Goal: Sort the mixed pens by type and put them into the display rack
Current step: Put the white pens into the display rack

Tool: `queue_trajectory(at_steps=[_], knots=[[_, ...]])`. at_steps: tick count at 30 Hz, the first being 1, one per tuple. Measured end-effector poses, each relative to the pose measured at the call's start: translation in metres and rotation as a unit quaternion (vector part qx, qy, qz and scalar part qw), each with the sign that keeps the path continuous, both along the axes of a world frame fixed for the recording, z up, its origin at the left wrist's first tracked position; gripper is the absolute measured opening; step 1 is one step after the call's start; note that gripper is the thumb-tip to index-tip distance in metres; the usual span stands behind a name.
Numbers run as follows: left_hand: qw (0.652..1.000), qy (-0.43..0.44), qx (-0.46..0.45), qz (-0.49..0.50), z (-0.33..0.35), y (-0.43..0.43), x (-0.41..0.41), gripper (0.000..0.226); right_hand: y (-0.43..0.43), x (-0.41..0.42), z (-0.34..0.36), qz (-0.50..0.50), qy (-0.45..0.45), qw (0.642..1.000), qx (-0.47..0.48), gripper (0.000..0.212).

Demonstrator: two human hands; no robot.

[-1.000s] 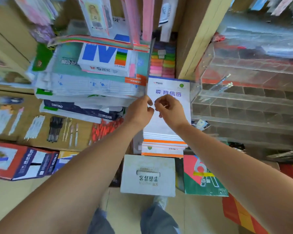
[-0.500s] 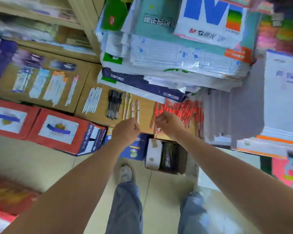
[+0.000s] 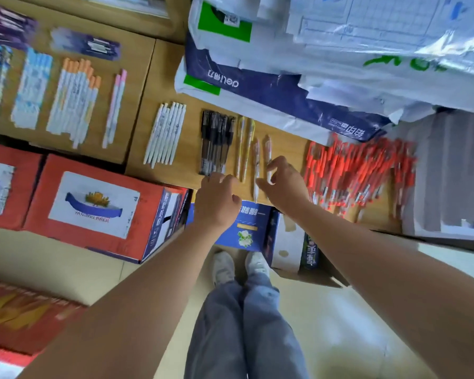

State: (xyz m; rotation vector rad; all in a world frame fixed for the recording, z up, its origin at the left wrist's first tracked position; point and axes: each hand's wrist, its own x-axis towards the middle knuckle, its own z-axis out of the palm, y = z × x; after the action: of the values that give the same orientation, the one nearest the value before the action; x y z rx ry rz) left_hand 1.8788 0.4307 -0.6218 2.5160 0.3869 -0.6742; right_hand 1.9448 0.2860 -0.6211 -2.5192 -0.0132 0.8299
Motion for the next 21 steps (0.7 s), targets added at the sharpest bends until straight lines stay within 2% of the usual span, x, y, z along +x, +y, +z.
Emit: queue_trajectory(at_steps=[4,7,12,16,21], knots=[[1.000,-0.004,0.014,-0.004,-0.013,0.005,0.003,0.042,0.007,0.011,-0.021,0.070,-0.012,0.997,-0.040,0.039],[0.999,-0.032,0.017,-0.001,-0.020,0.010,0.006,0.036,0.007,0.017,-0.030,0.091,-0.010,0.994,-0.057,0.042],[0.995,-0.085,0.003,0.050,-0.016,0.024,0.018,0.019,0.007,0.031,-0.029,0.108,0.003,0.993,-0.052,0.019],[0.987,-0.112,0.048,0.106,-0.012,0.052,0.034,0.010,0.023,0.039,-0.025,0.103,-0.010,0.995,0.001,0.013],[0.974,-0.098,0.108,0.172,-0.015,0.099,0.047,0.022,0.072,0.048,-0.019,0.094,-0.025,0.991,0.094,0.008]])
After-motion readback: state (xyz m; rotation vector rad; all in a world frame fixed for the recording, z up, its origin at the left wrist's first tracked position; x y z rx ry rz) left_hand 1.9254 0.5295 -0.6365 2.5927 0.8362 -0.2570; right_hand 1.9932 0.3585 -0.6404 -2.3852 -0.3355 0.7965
